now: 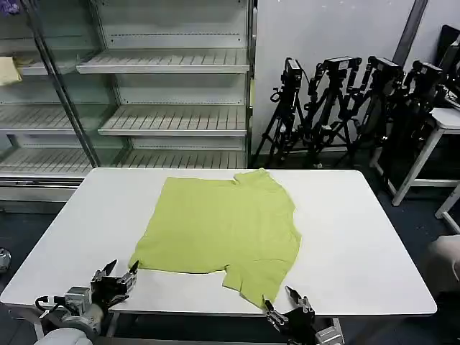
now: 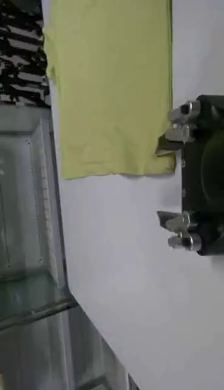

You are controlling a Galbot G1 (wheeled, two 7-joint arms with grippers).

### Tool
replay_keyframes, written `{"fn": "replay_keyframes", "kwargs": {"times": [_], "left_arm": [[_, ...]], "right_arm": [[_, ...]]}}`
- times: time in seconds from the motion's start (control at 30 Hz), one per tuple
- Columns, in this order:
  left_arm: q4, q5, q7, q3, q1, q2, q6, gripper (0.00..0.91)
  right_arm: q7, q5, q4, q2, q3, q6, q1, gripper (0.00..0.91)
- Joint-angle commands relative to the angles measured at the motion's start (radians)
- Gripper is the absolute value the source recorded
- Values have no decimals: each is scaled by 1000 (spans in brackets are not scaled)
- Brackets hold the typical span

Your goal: Fold and organize the clothes.

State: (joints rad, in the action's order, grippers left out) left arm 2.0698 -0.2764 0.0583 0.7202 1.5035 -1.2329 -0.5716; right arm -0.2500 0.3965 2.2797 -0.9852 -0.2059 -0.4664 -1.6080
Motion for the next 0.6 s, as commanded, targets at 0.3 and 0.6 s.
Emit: {"fn": "replay_keyframes", "kwargs": {"times": [0.3, 0.6], "left_arm": [[9, 3, 24, -12, -5, -3, -2, 20], [46, -15, 24, -26, -81, 3, 16, 20]], "right_arm": [[15, 42, 5, 3, -5, 26, 9, 0], [68, 128, 21, 10, -87, 33, 102, 0]]}}
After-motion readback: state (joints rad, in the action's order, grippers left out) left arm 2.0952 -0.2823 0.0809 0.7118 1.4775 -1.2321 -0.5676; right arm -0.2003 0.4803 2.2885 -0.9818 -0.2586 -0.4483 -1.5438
